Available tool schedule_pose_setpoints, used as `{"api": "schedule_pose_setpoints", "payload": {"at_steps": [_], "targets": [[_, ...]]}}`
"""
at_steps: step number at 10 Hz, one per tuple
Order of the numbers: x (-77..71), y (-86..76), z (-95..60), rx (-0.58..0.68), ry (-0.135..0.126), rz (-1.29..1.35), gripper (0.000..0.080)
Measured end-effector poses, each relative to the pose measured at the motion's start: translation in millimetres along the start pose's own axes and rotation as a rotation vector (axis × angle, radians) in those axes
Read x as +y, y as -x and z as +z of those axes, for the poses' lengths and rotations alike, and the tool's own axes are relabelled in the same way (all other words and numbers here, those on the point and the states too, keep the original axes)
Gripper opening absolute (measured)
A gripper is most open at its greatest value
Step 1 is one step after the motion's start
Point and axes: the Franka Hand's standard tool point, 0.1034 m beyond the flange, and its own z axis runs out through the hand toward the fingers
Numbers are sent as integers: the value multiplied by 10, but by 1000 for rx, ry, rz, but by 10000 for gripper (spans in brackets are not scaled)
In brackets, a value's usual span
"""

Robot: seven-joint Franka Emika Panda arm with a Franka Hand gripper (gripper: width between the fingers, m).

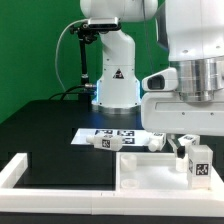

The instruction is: Assemble one leg

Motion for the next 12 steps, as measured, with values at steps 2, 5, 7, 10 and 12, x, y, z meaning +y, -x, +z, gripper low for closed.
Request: {"api": "schedule_pose_setpoints", "payload": {"at_steps": [2,5,7,10,12], "targets": [[-71,-25,-37,28,59,-398,648],[-77,-44,-33,36,75,-518,512],[-52,-62,-37,42,74,-387,372],[-7,-82,-34,51,72,-125,290],[8,-59,-16,48,58,173,290]]}}
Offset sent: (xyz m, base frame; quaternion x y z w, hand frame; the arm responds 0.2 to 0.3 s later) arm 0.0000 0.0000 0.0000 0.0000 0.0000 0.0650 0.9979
